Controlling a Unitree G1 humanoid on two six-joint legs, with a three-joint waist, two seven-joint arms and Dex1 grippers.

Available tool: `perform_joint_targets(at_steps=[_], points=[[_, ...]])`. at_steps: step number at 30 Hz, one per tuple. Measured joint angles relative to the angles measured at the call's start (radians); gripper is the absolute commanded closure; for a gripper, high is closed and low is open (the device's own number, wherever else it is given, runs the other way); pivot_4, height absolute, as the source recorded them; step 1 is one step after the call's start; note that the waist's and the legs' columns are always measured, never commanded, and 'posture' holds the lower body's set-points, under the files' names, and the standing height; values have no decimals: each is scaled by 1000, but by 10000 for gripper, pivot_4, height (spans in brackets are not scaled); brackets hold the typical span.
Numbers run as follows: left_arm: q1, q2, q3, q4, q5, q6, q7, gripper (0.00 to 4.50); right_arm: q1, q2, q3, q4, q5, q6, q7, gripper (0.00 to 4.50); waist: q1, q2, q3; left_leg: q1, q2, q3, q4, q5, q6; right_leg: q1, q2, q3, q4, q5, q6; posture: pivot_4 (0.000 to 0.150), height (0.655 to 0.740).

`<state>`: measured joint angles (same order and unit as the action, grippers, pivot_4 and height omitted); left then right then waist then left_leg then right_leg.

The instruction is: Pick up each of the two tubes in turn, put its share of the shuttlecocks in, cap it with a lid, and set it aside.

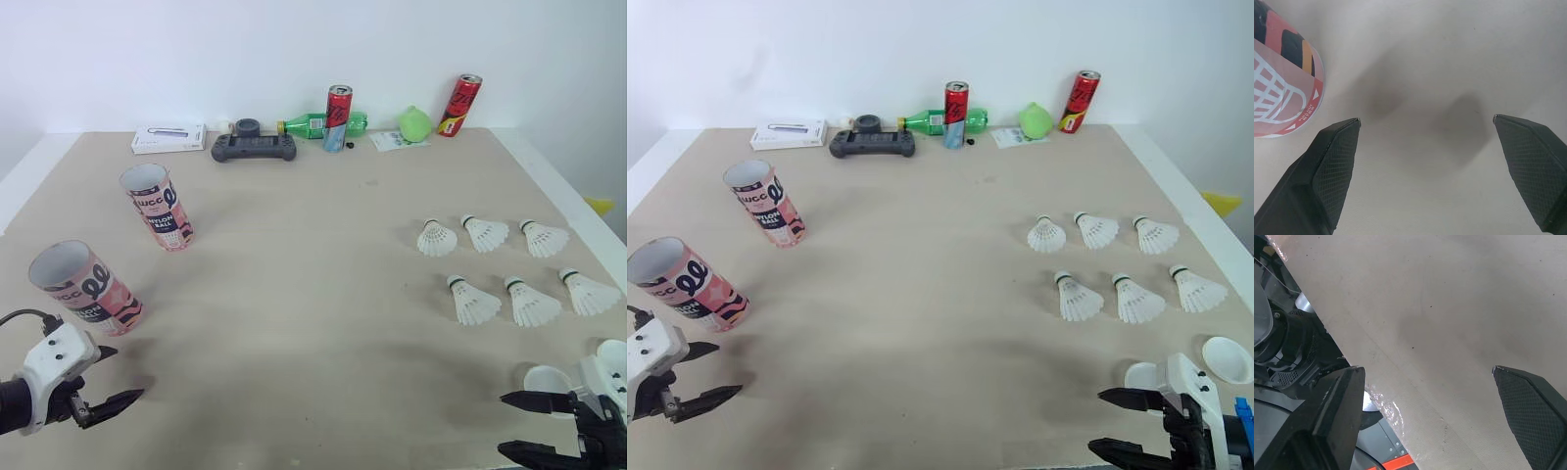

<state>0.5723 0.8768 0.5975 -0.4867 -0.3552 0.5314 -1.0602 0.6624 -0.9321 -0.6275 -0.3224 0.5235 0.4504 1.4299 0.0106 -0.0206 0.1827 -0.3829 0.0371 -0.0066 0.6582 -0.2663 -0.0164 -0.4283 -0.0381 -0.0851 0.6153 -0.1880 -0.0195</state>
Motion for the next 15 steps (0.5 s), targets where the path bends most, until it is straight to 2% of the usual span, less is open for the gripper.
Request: perform_joint_targets(at_steps=[15], points=[[6,-3,14,-8,-56,41,-16,0,-56,0,21,0,26,21,-12,350,0,0,0,0,0,0,0,0,0,0,0,1,0,0,0,1500,7377]])
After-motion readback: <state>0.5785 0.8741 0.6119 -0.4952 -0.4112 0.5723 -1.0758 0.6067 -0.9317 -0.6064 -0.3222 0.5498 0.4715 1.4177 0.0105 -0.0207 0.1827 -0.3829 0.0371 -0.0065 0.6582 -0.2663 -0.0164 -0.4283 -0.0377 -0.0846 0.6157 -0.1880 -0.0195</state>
